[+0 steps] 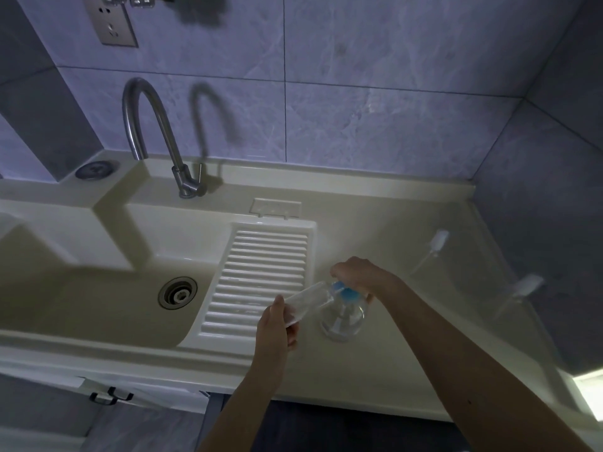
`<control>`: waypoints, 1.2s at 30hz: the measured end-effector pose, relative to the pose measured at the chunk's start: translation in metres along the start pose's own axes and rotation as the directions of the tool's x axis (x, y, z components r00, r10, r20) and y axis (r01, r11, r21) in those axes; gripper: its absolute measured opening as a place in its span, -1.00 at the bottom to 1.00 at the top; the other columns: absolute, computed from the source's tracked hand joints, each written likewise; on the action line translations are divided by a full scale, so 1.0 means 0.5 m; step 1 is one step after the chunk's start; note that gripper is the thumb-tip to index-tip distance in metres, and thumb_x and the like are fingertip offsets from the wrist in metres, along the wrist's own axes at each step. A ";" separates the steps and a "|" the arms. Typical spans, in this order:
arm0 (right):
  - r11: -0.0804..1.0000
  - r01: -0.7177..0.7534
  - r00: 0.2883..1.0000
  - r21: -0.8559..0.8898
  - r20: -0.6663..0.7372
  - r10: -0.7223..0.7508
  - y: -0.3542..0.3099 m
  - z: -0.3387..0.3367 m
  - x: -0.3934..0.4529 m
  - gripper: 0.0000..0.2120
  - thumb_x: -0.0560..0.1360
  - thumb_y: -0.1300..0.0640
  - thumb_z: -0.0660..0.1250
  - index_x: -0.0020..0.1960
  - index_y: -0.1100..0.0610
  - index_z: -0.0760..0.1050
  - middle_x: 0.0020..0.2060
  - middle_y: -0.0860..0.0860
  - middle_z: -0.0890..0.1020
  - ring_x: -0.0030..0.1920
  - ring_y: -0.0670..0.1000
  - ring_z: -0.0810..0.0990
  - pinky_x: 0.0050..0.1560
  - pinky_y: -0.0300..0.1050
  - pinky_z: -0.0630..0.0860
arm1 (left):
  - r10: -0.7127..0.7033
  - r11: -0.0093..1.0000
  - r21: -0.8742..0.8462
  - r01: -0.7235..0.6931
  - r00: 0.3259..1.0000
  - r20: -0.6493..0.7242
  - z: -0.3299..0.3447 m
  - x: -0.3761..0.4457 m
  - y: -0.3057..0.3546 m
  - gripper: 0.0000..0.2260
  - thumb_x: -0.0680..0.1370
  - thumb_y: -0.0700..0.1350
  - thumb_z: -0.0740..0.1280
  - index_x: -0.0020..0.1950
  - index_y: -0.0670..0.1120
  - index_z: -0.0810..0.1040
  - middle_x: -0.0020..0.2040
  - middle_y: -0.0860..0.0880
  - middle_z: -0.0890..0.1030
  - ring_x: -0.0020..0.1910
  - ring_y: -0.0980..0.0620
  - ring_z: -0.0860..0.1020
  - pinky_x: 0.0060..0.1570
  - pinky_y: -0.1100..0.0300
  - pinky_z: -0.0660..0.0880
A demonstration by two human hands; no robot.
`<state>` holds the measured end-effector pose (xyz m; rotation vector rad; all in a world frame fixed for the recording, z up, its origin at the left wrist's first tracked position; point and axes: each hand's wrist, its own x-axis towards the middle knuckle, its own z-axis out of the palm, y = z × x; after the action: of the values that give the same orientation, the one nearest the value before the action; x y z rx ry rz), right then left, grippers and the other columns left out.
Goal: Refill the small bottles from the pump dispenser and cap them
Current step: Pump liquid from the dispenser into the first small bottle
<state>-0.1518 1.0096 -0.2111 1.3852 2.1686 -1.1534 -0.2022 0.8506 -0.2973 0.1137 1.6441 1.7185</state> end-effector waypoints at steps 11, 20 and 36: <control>0.998 0.040 0.999 -0.045 0.028 -0.039 0.004 0.002 -0.003 -0.73 0.57 0.12 0.14 0.11 0.32 0.41 0.04 0.21 0.50 -0.02 0.15 0.54 0.06 0.01 0.51 | -0.030 0.998 -0.047 0.030 1.000 -0.006 0.010 0.000 0.003 -0.68 0.64 0.02 0.11 -0.05 -0.21 0.45 -0.44 -0.04 0.37 -0.57 0.13 0.28 -0.57 0.30 0.22; 0.964 0.077 0.995 -0.253 -0.042 -0.090 0.001 0.001 -0.004 -0.78 0.55 0.13 0.18 0.02 0.28 0.48 -0.07 0.16 0.47 -0.10 0.14 0.52 -0.14 -0.14 0.45 | -0.039 0.998 -0.046 0.038 0.999 -0.016 0.004 0.004 -0.008 -0.69 0.64 0.02 0.11 -0.07 -0.21 0.44 -0.45 -0.05 0.35 -0.59 0.14 0.28 -0.61 0.32 0.22; 0.985 0.094 0.993 -0.142 -0.061 -0.104 0.007 0.000 -0.017 -0.79 0.59 0.27 0.10 0.09 0.32 0.48 -0.08 0.20 0.47 0.05 0.21 0.52 -0.03 -0.08 0.43 | -0.021 0.999 -0.044 0.021 1.000 0.005 0.007 0.000 -0.004 -0.67 0.65 0.01 0.10 -0.03 -0.23 0.46 -0.45 -0.04 0.35 -0.60 0.15 0.28 -0.62 0.33 0.20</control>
<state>-0.1446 1.0055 -0.2075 1.2885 2.3409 -0.9797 -0.1996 0.8534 -0.2985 0.0791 1.5981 1.7365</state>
